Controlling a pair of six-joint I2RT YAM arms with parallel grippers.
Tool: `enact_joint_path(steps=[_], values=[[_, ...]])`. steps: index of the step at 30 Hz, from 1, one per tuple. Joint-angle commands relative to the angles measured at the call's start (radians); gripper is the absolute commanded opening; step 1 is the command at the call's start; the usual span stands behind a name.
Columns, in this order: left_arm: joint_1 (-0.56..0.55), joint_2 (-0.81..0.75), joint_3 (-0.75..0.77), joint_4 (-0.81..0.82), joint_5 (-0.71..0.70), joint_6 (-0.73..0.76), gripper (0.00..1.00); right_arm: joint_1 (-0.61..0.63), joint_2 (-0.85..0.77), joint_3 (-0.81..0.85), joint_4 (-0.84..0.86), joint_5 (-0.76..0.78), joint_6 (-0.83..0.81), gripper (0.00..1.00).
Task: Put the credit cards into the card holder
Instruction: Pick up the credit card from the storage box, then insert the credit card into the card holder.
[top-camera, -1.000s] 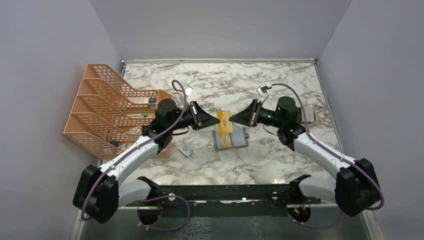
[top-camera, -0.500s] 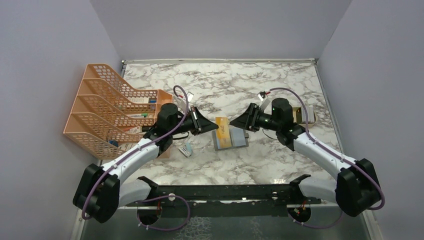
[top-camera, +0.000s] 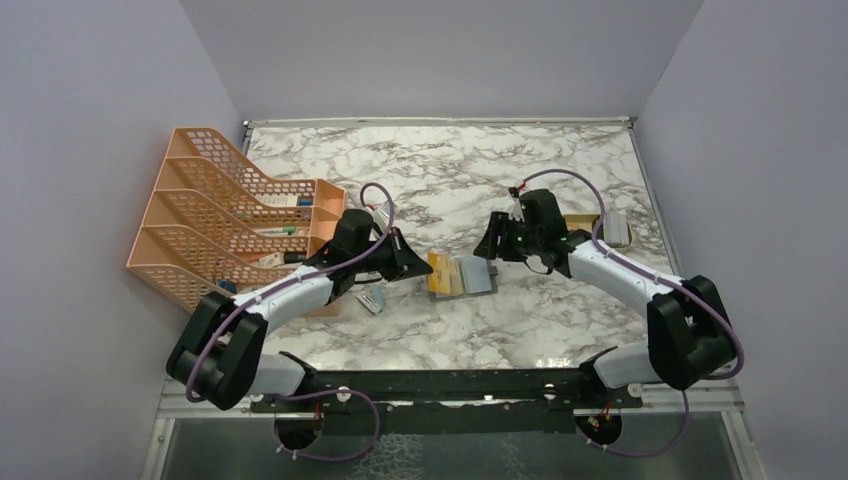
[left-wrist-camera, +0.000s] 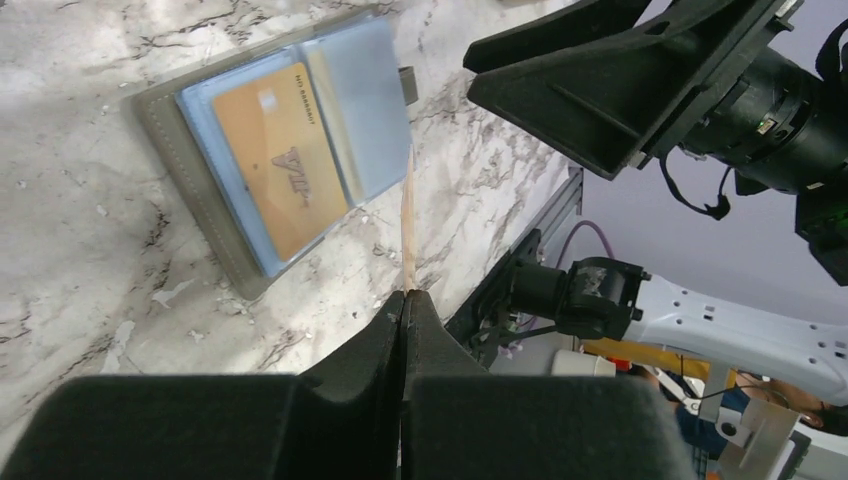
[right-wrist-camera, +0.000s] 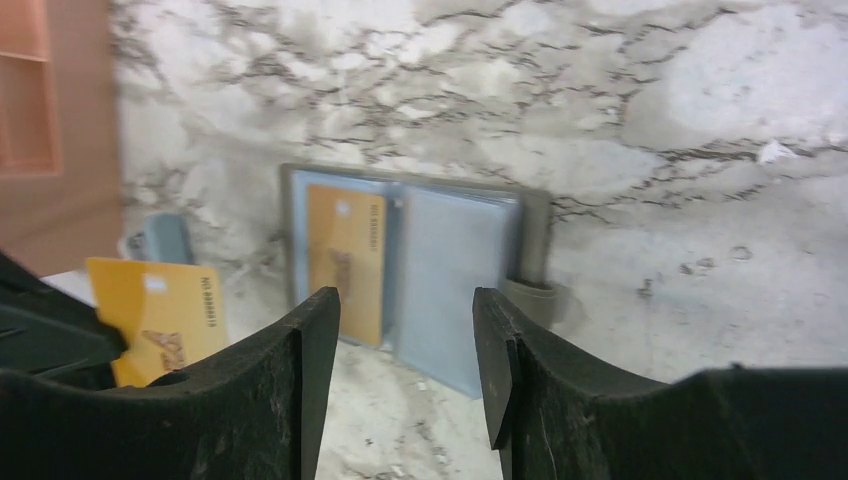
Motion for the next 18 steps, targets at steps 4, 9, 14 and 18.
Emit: enact_joint_path(steps=[4, 9, 14, 18], values=[[-0.006, 0.074, 0.013, 0.025, 0.001, 0.049, 0.00, 0.003, 0.106, 0.067, -0.069, 0.156, -0.149, 0.53], [-0.009, 0.147, 0.049, 0.037, 0.029, 0.056, 0.00, 0.003, 0.202, 0.094, -0.080, 0.138, -0.182, 0.52], [-0.018, 0.202, 0.081, 0.038, 0.052, 0.066, 0.00, 0.003, 0.239, 0.061, -0.035, 0.061, -0.186, 0.41], [-0.020, 0.223, 0.090, 0.016, 0.056, 0.079, 0.00, 0.005, 0.231, 0.012, 0.010, -0.005, -0.160, 0.32]])
